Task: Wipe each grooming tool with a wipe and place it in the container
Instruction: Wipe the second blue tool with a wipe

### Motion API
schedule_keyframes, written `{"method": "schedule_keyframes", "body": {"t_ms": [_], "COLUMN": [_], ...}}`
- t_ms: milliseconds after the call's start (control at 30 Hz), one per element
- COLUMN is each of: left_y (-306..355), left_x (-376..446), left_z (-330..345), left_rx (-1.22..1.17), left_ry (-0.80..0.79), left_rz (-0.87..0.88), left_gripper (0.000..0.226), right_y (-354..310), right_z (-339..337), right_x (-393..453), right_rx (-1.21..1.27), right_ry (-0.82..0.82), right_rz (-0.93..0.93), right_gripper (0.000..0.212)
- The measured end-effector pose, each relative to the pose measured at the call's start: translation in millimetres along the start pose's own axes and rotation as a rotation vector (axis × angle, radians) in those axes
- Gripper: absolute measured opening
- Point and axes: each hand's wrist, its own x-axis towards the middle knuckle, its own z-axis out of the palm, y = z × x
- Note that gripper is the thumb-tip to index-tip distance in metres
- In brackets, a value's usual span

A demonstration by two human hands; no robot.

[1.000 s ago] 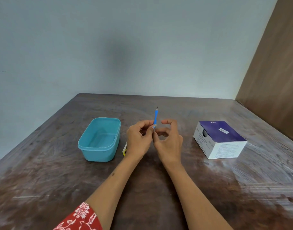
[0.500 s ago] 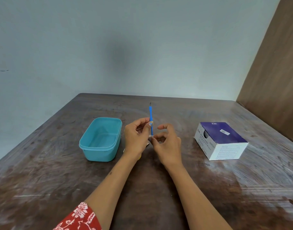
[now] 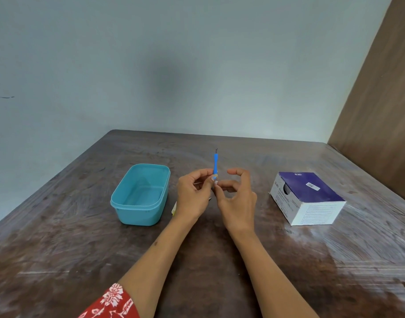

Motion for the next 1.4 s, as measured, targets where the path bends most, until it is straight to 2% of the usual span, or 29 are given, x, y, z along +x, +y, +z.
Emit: {"method": "schedule_keyframes", "body": {"t_ms": [167, 300, 467, 600, 767, 900, 1067, 1400], "left_y": [0, 0, -1, -3, -7, -9, -7, -9], "left_x": [3, 0, 3, 3, 3, 2, 4, 1], "left_z": [-2, 0, -2, -1, -2, 1, 0, 3], "left_rx": [-0.004, -0.008, -0.044, -0.025, -0.04, -0.095, -0.143, -0.144], "left_ry": [0.031, 0.008, 0.014, -0.051, -0.058, -0.067, -0.017, -0.034], "left_rz": [0.01, 0.009, -0.015, -0.019, -0.001, -0.035, -0.071, -0.096], "left_gripper": [0.017, 0.018, 0.019, 0.019, 0.014, 0.012, 0.014, 0.011], "right_y": [1, 0, 1, 0, 0, -1, 2, -8], "right_z": [-2, -2, -2, -3, -5, -5, -5, -7], "right_x": [-1, 0, -1, 0, -1, -1, -2, -1], "right_rx": [0.005, 0.021, -0.013, -0.01, -0.002, 0.012, -0.027, 0.127], "right_ry": [-0.097, -0.016, -0.088, -0.071, -0.087, -0.032, -0.132, 0.075], "right_rz": [0.033, -0.001, 0.028, 0.031, 0.044, 0.017, 0.066, 0.082], "right_gripper": [0.041, 0.041, 0.041, 0.04, 0.039, 0.037, 0.038, 0.035]}}
